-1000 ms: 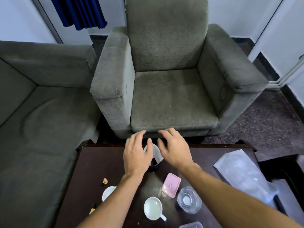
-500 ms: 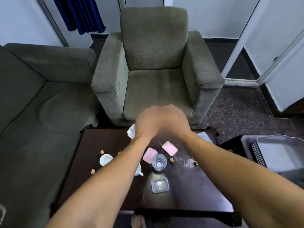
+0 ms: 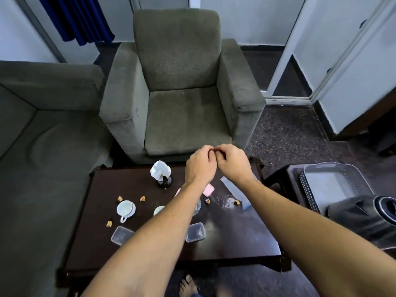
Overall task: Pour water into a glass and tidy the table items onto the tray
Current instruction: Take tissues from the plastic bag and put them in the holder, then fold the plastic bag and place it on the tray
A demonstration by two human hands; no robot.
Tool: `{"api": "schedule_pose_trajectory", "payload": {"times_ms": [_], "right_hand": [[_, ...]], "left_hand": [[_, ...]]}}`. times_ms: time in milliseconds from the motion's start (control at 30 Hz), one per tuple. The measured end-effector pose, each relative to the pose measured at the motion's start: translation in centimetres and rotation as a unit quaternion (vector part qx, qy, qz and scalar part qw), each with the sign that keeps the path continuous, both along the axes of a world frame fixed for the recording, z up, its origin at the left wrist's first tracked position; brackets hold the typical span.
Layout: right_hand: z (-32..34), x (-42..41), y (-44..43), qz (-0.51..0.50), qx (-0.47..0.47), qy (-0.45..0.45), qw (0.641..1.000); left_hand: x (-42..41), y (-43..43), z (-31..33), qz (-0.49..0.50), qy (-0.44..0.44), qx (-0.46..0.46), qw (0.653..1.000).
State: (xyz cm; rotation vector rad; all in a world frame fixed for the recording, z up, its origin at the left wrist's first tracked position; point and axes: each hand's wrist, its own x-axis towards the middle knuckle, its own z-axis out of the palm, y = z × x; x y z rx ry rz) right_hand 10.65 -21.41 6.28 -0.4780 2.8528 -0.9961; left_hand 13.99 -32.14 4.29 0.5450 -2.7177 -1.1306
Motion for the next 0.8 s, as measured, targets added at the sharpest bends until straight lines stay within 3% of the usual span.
{"api": "schedule_pose_trajectory", "payload": {"times_ms": [267,533,633,800], "right_hand": [[-7.7,-2.4,8.0,-0.193,0.033,-0.137,0.971],[-20.7,-5.5,17.6,-0.336,0.047,-0.354,0.871],[-25.1,-5.9,18.4,-0.361,0.003,-0.429,0.828],[-30.5,-7.0,18.2,-0.410,-0.135,-0.470,0.770]], "left_hand": [[-1.7,5.9,-8.9,-0.035,-0.124,0.044,0.991],[-5.5,12.2,-18.9,-0.047,-0.207,0.028,0.977],[-7.0,14.3,-21.6,-0.058,-0.221,0.021,0.973],[-8.2,17.0,-24.7,-0.065,-0.235,0.021,0.970]]}}
